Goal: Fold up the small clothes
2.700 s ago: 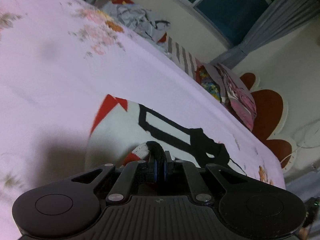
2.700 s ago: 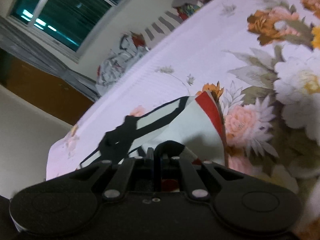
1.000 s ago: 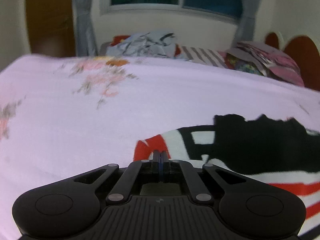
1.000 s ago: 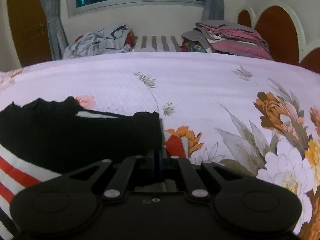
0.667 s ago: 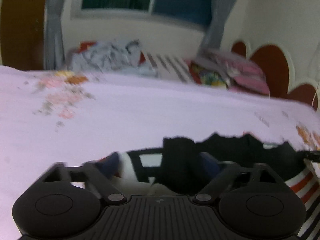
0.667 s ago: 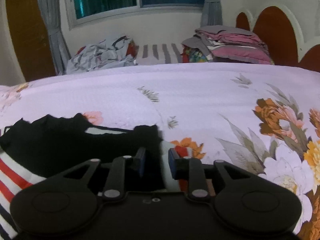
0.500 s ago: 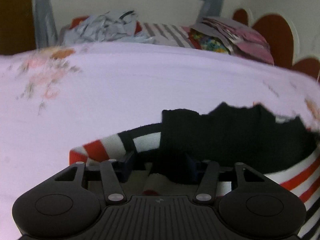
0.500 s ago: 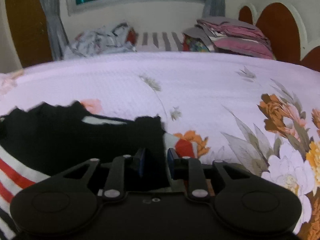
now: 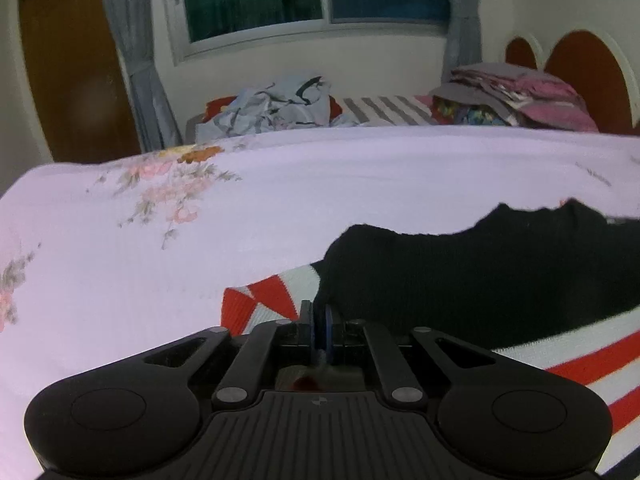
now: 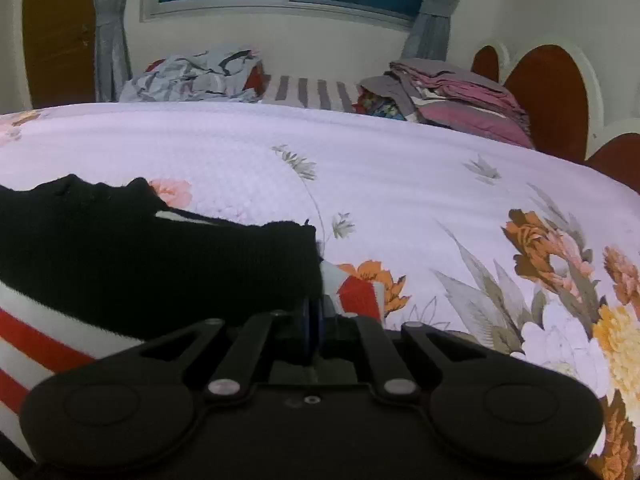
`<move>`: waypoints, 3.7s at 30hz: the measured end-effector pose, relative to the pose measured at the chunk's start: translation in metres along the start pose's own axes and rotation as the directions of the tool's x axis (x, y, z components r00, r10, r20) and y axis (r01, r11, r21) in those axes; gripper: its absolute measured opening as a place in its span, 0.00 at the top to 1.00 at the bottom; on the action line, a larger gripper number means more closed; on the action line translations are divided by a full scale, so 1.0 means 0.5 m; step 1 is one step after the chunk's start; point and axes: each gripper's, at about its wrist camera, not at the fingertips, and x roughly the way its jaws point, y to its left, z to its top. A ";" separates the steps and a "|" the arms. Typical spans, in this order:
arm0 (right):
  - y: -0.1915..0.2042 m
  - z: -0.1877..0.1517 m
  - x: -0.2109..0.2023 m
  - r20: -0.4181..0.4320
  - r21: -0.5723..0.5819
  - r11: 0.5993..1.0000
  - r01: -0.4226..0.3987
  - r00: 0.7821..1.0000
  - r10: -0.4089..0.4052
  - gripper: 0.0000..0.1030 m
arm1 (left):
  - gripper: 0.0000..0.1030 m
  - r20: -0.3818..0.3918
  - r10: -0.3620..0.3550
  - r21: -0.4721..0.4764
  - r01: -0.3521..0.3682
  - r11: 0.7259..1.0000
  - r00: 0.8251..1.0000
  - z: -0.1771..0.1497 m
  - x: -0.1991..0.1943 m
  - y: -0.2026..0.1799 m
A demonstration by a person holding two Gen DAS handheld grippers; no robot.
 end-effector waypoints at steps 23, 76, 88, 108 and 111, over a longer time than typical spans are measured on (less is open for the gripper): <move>0.053 0.008 -0.047 -0.067 -0.083 0.995 -0.051 0.997 0.046 0.62 | 0.25 0.012 -0.065 0.137 0.062 0.989 0.998 -0.013 -0.072 -0.055; 0.037 -0.182 -0.277 -0.067 0.074 0.996 -0.047 0.996 0.052 0.76 | 0.25 -0.068 -0.038 0.025 0.040 0.999 0.997 -0.211 -0.288 -0.014; 0.042 -0.204 -0.240 -0.151 0.061 0.997 -0.049 0.987 0.058 0.78 | 0.25 -0.115 -0.058 -0.128 0.043 0.991 0.992 -0.235 -0.263 0.037; 0.034 -0.208 -0.257 -0.119 0.079 0.995 -0.061 0.990 0.070 0.77 | 0.25 -0.130 -0.057 -0.148 0.037 0.988 0.990 -0.233 -0.273 0.043; 0.017 -0.210 -0.308 -0.020 0.135 0.986 -0.099 0.995 0.103 0.74 | 0.25 -0.090 -0.056 -0.174 0.039 0.984 0.994 -0.231 -0.315 0.047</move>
